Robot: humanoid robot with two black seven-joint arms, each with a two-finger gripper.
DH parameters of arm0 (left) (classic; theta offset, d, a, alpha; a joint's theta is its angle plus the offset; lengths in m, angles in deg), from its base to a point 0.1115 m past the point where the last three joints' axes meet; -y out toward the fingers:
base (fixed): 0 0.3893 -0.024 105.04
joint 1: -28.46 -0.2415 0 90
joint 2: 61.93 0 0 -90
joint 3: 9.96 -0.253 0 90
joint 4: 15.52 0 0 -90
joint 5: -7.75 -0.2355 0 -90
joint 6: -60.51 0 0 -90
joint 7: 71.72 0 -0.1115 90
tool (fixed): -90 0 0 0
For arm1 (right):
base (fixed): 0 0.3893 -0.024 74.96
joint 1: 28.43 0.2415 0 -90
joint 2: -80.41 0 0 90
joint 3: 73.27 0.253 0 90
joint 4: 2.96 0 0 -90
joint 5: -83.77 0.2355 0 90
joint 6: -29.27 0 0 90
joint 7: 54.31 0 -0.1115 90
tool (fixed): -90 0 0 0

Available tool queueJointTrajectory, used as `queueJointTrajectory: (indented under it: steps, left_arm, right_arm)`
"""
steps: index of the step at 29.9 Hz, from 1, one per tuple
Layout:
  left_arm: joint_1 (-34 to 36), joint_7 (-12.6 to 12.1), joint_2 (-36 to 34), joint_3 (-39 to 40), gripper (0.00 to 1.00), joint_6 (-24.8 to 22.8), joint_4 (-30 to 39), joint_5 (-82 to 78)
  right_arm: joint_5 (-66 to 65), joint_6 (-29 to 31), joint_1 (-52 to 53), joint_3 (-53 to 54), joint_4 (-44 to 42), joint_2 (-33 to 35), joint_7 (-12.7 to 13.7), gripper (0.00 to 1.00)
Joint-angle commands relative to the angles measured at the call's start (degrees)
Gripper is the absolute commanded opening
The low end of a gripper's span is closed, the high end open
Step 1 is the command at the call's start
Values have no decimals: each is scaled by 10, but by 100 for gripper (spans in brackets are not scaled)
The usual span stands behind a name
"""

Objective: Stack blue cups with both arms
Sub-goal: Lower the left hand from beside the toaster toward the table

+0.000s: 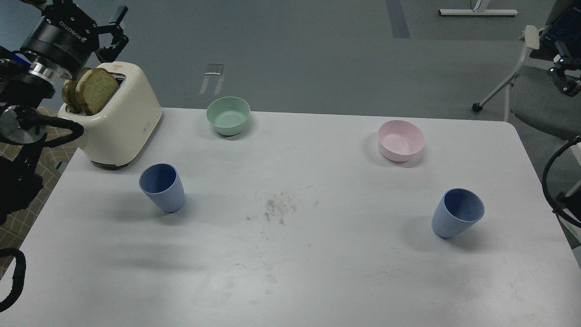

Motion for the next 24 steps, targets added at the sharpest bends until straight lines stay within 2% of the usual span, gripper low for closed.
queueJointTrajectory:
  steps: [1,7,19,23,24]
  left_arm:
    - [-5,7,6,-1,98,0,1,-3]
    - [-3,0,8,-6,98,0,1,0]
    - [-6,4,1,-7,97,0,-13,-13]
    - [-12,7,-10,-7,97,0,12,-90]
    - [-24,7,-31,-7,97,0,44,-131]
  right_arm:
    - [0,0,0,0,2,5,0,100]
    - [1,0,0,0,5,5,0,100]
    - [2,0,-15,8,47,15,0,100]
    - [2,0,-29,10,50,29,-5,100]
    - [2,0,-30,11,49,31,-9,100]
